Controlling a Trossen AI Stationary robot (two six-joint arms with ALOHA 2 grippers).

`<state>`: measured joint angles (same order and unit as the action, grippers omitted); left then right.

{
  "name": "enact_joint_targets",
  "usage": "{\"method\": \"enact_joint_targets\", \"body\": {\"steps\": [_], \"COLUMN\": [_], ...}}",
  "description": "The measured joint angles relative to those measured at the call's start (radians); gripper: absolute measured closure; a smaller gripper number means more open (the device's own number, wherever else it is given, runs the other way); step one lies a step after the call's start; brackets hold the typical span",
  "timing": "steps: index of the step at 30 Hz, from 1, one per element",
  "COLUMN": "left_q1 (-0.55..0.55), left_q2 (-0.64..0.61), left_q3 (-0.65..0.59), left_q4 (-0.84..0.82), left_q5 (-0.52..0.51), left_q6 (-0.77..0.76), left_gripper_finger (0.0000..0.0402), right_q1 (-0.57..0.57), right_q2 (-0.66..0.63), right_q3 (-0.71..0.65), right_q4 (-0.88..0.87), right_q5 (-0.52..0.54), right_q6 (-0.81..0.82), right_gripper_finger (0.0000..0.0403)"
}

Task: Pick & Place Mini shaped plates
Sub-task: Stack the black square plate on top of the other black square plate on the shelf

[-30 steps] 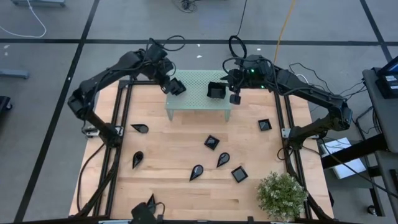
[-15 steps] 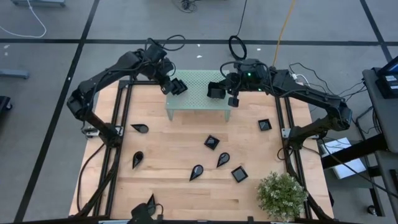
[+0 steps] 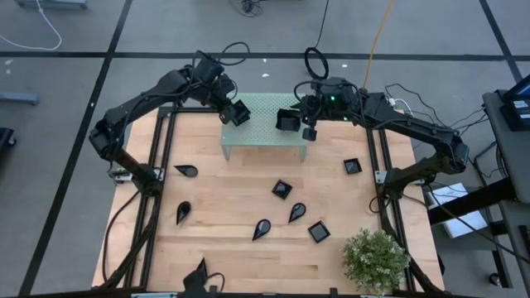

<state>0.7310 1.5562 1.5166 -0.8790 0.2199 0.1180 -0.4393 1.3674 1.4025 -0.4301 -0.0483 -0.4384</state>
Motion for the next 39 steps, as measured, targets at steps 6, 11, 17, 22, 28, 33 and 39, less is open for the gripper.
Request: {"method": "enact_joint_targets", "body": {"steps": [6, 11, 17, 22, 28, 33, 39], "left_q1": [-0.006, -0.005, -0.004, 0.0, 0.0, 0.004, -0.039], "left_q2": [0.044, 0.073, 0.074, 0.07, 0.071, 0.039, -0.026], "left_q3": [0.0, 0.0, 0.0, 0.0, 0.0, 0.004, 0.026], "left_q4": [-0.008, -0.006, -0.006, -0.006, -0.008, -0.01, -0.004], "left_q5": [-0.011, -0.014, -0.023, -0.069, -0.121, -0.121, -0.055], "left_q6": [0.018, 0.033, 0.04, 0.028, 0.027, 0.03, -0.055], "left_gripper_finger": [0.0396, 0.0384, 0.0394, 0.0382, 0.0311, 0.0267, 0.0253], "right_q1": [0.0, 0.0, 0.0, 0.0, 0.0, 0.0, 0.0], "right_q2": [0.0, 0.0, 0.0, 0.0, 0.0, 0.0, 0.0], "right_q3": [0.0, 0.0, 0.0, 0.0, 0.0, 0.0, 0.0], "right_q4": [0.0, 0.0, 0.0, -0.001, -0.001, -0.001, -0.002], "right_q5": [0.0, 0.0, 0.0, 0.0, 0.0, 0.0, 0.0], "right_q6": [0.0, 0.0, -0.001, -0.022, -0.023, -0.032, -0.048], "right_gripper_finger": [0.0337, 0.0337, 0.0337, 0.0337, 0.0337, 0.0337, 0.0337]}}
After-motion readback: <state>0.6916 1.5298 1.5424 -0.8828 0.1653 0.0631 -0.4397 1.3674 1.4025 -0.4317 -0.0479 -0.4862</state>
